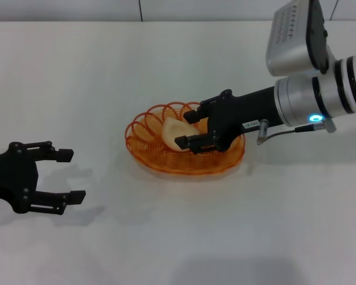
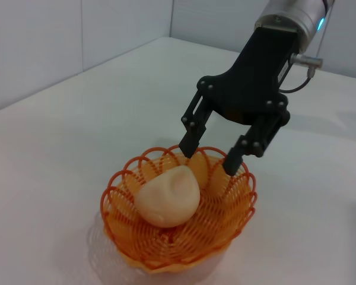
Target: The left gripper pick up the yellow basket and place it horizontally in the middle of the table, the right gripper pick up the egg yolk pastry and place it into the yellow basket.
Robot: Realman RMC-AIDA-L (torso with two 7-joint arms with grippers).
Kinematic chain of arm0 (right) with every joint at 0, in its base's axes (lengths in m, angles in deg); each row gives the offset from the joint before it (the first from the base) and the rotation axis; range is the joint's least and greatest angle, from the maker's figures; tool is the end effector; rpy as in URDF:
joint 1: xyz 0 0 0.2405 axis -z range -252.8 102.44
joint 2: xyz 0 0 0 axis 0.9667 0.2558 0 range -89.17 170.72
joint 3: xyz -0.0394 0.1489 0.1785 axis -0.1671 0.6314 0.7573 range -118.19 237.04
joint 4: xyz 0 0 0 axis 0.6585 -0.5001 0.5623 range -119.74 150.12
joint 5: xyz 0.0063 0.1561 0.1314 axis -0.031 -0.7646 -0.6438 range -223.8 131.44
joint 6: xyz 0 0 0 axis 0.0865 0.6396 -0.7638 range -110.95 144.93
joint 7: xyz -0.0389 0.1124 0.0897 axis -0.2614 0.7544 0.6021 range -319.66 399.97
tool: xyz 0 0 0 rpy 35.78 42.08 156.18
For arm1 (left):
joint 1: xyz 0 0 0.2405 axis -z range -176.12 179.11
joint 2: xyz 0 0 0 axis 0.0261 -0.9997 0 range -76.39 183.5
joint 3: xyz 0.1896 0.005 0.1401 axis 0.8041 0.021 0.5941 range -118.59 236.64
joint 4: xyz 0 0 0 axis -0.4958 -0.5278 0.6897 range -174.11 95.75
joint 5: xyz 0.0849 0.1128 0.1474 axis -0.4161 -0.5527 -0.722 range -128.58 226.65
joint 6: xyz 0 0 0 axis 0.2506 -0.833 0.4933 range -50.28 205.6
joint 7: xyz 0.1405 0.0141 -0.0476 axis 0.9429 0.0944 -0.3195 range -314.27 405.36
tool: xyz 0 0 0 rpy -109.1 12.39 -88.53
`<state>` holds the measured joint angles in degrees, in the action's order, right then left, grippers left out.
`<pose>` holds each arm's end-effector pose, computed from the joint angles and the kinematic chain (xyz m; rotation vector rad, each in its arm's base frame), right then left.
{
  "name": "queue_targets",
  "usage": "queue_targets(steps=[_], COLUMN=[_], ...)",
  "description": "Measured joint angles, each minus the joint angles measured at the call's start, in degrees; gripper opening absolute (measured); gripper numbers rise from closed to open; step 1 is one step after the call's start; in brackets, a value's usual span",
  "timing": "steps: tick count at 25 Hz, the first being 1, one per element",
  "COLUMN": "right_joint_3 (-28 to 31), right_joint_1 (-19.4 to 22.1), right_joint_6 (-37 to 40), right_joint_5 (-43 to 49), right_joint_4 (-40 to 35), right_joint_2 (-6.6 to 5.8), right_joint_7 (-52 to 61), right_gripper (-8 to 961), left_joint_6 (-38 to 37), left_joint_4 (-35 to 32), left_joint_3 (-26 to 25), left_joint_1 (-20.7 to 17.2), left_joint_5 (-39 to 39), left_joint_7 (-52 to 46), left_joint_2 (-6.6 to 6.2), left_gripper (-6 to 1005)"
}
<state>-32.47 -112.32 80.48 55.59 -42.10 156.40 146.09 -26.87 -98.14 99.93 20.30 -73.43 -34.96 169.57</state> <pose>0.1177 0.3508 -0.0585 -2.9479 0.2993 0.2837 -0.2780 0.2631 0.0685 -2.8636 -0.4824 -0.3589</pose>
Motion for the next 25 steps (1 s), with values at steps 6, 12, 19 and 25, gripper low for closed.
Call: queue_targets(steps=[6,12,19,25], right_joint_3=[6.8,17.9,26.6,27.8], right_joint_1=[2.6,7.0,10.1,10.8], right_joint_6=[8.9,19.1,25.3,27.2], right_joint_5=[-0.1,0.5,0.6,0.8], right_joint_4=[-1.4,-1.1,2.3,5.3], right_joint_2=[-0.29,-0.52,-0.84,-1.06], right_joint_7=[-4.2,-12.7,-20.1,-23.6], right_gripper=[615,847,886,886], left_joint_6=[-0.1,-0.1,0.0,-0.2], left_joint_4=[0.0,0.1,0.1,0.3], left_joint_3=[0.0,0.0,-0.1,-0.1], left_joint_1=[0.0,0.1,0.0,0.1], left_joint_5=[0.2,0.1,0.5,0.5], left_joint_7=[0.0,0.3,1.5,2.0], left_joint_2=[-0.01,-0.01,-0.01,-0.01], left_gripper=[881,881,881,881])
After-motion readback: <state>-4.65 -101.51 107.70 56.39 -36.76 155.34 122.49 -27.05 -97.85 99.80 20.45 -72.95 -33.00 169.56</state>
